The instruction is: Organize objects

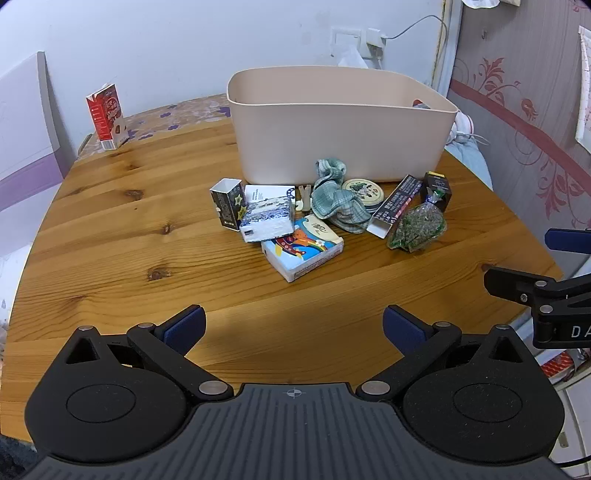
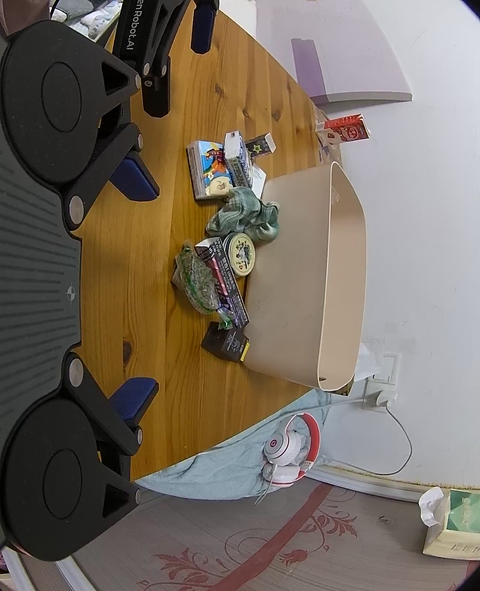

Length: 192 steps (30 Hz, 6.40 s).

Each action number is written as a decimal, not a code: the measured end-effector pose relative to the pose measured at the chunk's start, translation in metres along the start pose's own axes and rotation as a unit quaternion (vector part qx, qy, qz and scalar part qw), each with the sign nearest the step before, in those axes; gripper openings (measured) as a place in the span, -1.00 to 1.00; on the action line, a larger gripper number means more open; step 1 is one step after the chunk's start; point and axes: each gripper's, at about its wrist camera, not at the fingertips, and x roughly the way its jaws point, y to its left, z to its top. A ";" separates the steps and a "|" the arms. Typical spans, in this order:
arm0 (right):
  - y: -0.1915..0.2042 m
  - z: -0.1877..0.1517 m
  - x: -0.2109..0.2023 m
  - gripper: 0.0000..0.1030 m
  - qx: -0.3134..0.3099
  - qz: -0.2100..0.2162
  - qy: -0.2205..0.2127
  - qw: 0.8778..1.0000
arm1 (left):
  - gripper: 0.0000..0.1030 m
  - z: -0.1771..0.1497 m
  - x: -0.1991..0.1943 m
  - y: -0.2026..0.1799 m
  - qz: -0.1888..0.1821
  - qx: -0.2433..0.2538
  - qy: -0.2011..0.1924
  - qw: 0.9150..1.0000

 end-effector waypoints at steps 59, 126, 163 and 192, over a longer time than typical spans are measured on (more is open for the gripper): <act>-0.016 0.022 0.084 1.00 -0.010 0.009 0.034 0.999 | 1.00 0.047 0.094 0.006 -0.006 -0.034 0.011 0.999; -0.053 0.184 0.133 -0.29 -0.013 0.053 -0.083 0.995 | 0.52 0.222 0.142 -0.021 -0.023 0.034 -0.070 0.997; -0.063 0.125 0.072 1.00 -0.014 -0.014 -0.066 0.998 | 0.81 0.161 0.079 0.030 -0.009 0.034 -0.078 0.996; -0.083 0.074 0.154 1.00 0.005 -0.046 0.046 0.998 | 0.44 0.113 0.138 0.084 -0.042 0.004 0.008 0.999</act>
